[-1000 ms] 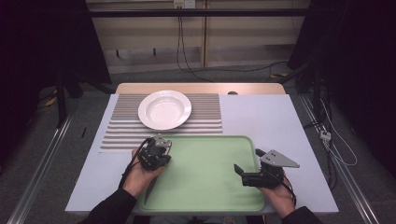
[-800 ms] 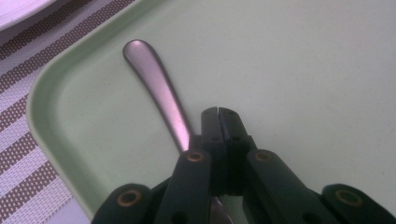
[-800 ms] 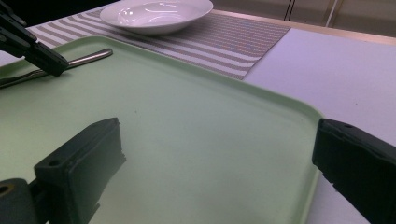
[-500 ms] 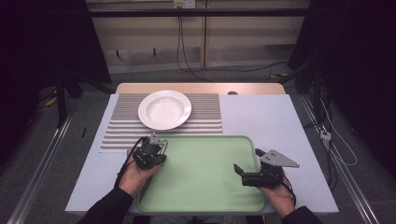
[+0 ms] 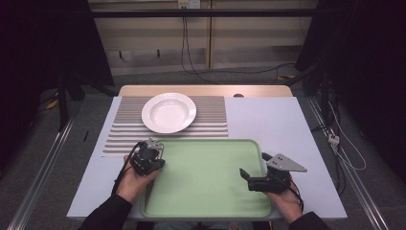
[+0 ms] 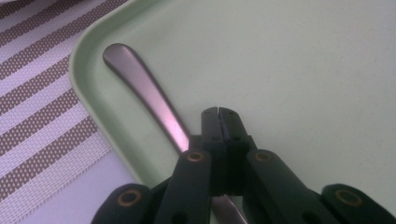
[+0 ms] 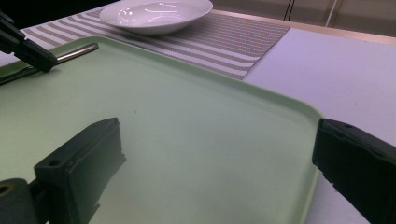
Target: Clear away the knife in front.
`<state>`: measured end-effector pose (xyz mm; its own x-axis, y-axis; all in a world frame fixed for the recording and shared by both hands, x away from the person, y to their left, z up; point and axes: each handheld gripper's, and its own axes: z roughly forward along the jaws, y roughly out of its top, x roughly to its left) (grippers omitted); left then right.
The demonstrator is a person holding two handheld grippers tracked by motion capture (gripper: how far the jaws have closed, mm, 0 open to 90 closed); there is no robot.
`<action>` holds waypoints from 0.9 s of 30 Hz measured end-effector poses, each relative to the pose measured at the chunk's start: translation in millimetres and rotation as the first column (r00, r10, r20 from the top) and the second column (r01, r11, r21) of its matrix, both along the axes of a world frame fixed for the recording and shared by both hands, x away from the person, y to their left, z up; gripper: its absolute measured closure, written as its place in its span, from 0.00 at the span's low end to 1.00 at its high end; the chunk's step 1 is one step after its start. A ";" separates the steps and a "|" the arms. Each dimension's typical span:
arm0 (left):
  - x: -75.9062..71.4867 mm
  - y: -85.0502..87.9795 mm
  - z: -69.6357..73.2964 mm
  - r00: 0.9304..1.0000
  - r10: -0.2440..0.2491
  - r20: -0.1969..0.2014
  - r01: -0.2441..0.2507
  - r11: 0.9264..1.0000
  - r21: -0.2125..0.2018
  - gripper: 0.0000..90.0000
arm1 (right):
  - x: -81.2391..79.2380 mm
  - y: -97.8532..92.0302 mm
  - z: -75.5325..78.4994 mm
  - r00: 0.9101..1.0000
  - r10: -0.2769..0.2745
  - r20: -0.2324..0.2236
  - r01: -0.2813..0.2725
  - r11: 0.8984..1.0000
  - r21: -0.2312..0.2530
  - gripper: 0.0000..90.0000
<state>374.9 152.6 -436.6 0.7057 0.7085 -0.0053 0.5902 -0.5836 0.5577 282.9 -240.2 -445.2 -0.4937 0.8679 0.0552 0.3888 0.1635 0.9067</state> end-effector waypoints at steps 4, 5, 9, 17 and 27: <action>0.6 3.8 -0.3 1.000 0.009 -0.010 -0.009 1.000 -0.013 1.00 | 0.2 0.1 -0.1 1.000 0.001 -0.001 -0.001 1.000 0.000 0.02; 0.7 4.4 -0.2 1.000 0.006 -0.005 -0.006 1.000 -0.011 1.00 | 0.4 0.3 -0.1 1.000 -0.001 -0.001 0.001 1.000 0.001 0.02; 0.4 5.0 0.1 1.000 0.009 -0.007 -0.009 1.000 -0.013 1.00 | -0.1 0.5 0.0 1.000 0.004 0.001 -0.004 1.000 -0.001 0.02; -0.3 5.1 2.9 1.000 0.000 0.005 0.000 0.998 -0.068 0.94 | 0.2 0.0 0.1 1.000 0.001 0.001 -0.001 1.000 -0.001 0.02; -3.0 -2.4 8.1 0.998 -0.050 0.023 0.054 0.979 -0.194 0.33 | 0.2 -0.7 -0.2 1.000 0.000 0.002 0.000 1.000 -0.002 0.02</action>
